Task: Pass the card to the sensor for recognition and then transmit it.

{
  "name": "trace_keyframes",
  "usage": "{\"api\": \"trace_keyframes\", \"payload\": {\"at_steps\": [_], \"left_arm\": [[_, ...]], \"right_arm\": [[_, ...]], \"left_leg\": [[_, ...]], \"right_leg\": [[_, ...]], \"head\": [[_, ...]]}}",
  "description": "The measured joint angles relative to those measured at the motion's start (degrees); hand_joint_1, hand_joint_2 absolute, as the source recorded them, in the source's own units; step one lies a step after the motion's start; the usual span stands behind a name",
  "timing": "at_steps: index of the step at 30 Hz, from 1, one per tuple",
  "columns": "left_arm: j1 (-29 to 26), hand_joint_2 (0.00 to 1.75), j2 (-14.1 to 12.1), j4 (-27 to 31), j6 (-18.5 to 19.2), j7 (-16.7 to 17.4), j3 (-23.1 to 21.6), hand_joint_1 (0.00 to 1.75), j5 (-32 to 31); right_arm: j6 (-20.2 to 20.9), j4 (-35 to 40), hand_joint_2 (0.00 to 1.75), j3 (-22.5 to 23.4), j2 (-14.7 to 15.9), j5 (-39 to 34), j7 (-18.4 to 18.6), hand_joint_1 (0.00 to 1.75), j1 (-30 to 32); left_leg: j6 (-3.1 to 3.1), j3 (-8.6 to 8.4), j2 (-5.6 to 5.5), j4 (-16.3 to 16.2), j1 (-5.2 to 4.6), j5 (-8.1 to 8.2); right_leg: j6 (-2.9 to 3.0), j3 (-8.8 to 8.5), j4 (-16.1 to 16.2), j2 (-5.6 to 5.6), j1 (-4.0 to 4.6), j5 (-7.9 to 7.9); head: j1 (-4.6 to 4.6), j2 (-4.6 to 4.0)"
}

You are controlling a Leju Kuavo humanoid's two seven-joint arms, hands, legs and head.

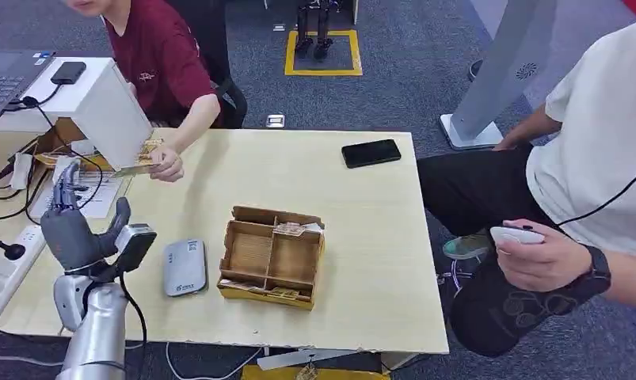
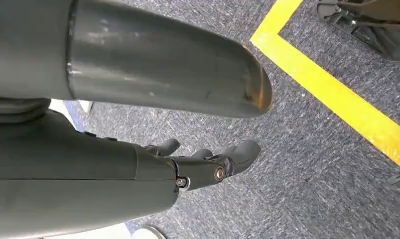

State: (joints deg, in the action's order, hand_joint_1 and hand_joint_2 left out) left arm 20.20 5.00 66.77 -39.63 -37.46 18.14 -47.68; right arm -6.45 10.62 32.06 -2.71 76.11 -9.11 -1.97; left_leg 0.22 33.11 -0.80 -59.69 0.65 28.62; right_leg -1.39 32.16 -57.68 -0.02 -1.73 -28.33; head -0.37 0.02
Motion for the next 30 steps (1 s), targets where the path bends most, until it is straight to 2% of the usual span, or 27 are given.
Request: {"api": "trace_keyframes", "payload": {"at_steps": [2,4,9,13,19,22,24,26,30], "left_arm": [[-0.05,1.75,-0.98,-0.65,0.07,4.01,-2.29,0.00,5.98],[-0.20,1.75,-2.12,-0.78,-0.07,6.37,-4.45,0.00,8.47],[-0.68,1.75,-3.67,-0.81,-0.09,7.10,-7.14,0.00,9.26],[-1.23,1.75,-4.30,-0.81,-0.18,6.90,-6.95,0.00,8.85],[-4.46,1.75,-5.55,0.66,-0.26,2.68,-3.16,0.00,17.04],[-6.48,1.75,-5.57,2.80,-0.26,-0.08,0.80,0.00,21.63],[-8.23,1.75,-5.88,4.41,0.00,-1.58,3.74,0.00,26.79],[-11.03,1.75,-6.29,7.11,1.71,-2.26,5.42,0.00,31.43],[-19.06,1.75,-6.42,16.99,9.97,-2.74,4.22,0.00,34.08]], "right_arm": [[-0.15,0.00,0.00,0.02,0.00,-0.02,0.04,0.00,0.01],[-0.17,0.00,0.00,0.11,0.00,0.00,0.17,0.00,0.04],[-0.17,0.00,0.00,0.26,0.00,0.00,0.17,0.00,0.05],[-0.17,0.00,0.00,0.48,0.00,0.09,0.17,0.00,0.05],[-0.61,0.00,0.00,1.16,0.00,0.00,0.15,0.00,0.29],[-0.76,0.00,0.00,1.79,0.00,0.00,0.35,0.00,0.37],[-0.79,0.00,0.00,2.10,0.00,-0.11,0.72,0.00,0.48],[-0.81,0.00,0.00,2.38,0.00,-0.37,0.83,0.00,0.74],[-0.87,0.00,0.00,3.52,0.00,-0.96,0.83,0.00,1.01]], "left_leg": [[0.00,0.00,0.01,0.00,0.00,0.00],[0.00,0.01,-0.01,0.00,0.00,0.00],[0.00,0.02,-0.01,0.00,0.00,0.00],[0.00,0.04,-0.02,0.00,0.00,0.00],[0.00,0.04,0.01,0.01,0.01,0.00],[0.00,0.05,0.01,0.04,0.02,0.00],[-0.03,0.03,0.07,0.04,0.02,0.02],[-0.02,0.02,0.11,0.04,0.02,0.02],[-0.01,0.06,0.04,0.04,0.00,0.04]], "right_leg": [[0.00,0.00,0.00,0.01,0.00,0.00],[0.00,-0.01,0.00,-0.03,0.00,0.00],[0.00,-0.01,0.00,-0.01,0.00,0.00],[0.00,-0.02,0.00,-0.02,0.00,0.00],[0.00,0.00,0.00,0.00,0.01,-0.01],[0.01,0.00,-0.01,0.01,0.01,-0.02],[0.01,0.01,-0.01,0.09,0.01,-0.03],[0.00,0.04,-0.01,0.10,0.01,-0.05],[-0.01,0.05,0.03,0.03,-0.01,-0.09]], "head": [[0.00,0.00],[0.00,0.00],[0.00,0.00],[0.00,0.00],[-0.02,0.00],[0.02,0.00],[0.00,0.00],[-0.02,0.00],[0.00,0.00]]}}
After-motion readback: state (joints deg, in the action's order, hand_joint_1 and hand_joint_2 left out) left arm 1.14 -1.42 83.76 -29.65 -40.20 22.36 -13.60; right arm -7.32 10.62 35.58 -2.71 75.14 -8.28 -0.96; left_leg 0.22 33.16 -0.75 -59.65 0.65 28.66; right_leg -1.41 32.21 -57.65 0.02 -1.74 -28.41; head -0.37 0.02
